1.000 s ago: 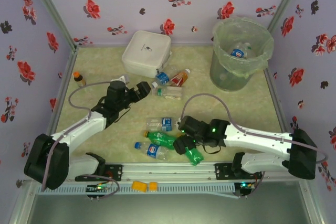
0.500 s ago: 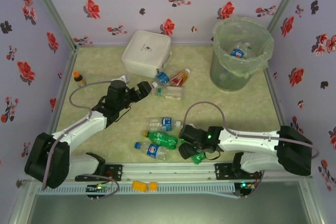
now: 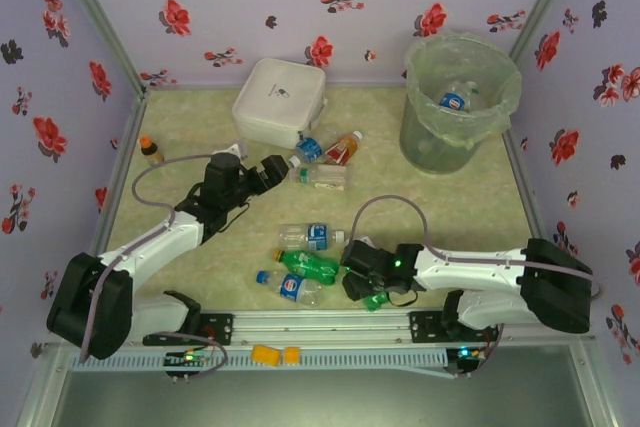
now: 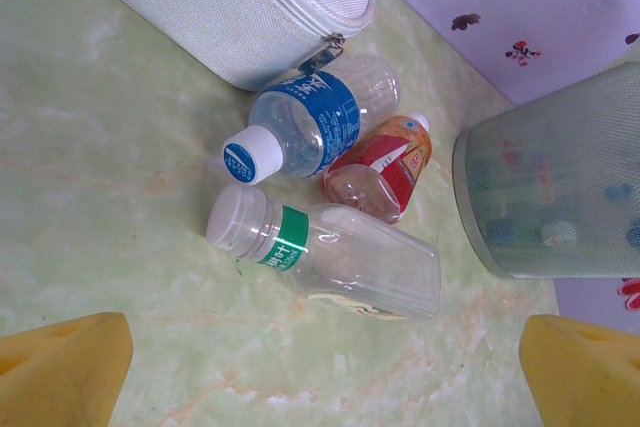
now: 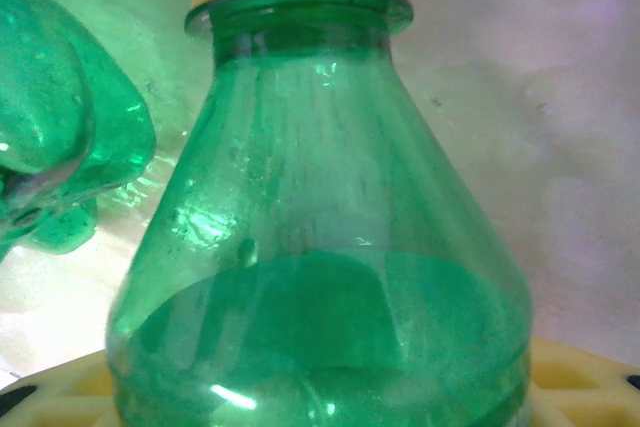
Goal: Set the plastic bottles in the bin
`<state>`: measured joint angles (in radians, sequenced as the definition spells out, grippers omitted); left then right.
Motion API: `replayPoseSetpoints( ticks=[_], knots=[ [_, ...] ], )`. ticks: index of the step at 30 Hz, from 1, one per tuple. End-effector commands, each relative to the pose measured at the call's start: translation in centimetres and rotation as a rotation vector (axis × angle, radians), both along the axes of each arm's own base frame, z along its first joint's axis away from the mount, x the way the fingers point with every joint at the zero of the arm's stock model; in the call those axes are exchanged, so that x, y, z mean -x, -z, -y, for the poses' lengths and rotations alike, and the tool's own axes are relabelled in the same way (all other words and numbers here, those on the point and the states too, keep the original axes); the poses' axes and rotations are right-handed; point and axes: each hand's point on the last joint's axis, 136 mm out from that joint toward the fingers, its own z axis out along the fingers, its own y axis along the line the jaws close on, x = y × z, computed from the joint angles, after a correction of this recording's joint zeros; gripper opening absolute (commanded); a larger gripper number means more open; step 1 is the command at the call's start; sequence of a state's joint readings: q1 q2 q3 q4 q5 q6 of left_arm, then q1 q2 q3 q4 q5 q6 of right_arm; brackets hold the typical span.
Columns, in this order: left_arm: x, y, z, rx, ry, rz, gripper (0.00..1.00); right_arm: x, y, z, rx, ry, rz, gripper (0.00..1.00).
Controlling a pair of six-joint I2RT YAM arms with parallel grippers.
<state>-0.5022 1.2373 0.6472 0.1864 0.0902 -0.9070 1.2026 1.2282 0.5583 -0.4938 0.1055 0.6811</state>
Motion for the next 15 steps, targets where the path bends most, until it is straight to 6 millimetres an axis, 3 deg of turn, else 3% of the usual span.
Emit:
replayPoseSetpoints(
  ticks=[1, 7, 15],
  knots=[
    [-0.1, -1.1, 0.5, 0.003, 0.021, 0.031, 1.00, -1.7, -2.8, -0.1, 0.006, 0.009, 0.088, 0.45],
    [-0.1, -1.0, 0.5, 0.004, 0.018, 0.031, 1.00, -5.4, -7.4, -1.0, -0.109, 0.064, 0.139, 0.41],
    [0.1, -0.5, 0.3, 0.000, 0.018, 0.028, 1.00, -14.4, -17.5, -2.5, -0.228, 0.112, 0.418, 0.38]
  ],
)
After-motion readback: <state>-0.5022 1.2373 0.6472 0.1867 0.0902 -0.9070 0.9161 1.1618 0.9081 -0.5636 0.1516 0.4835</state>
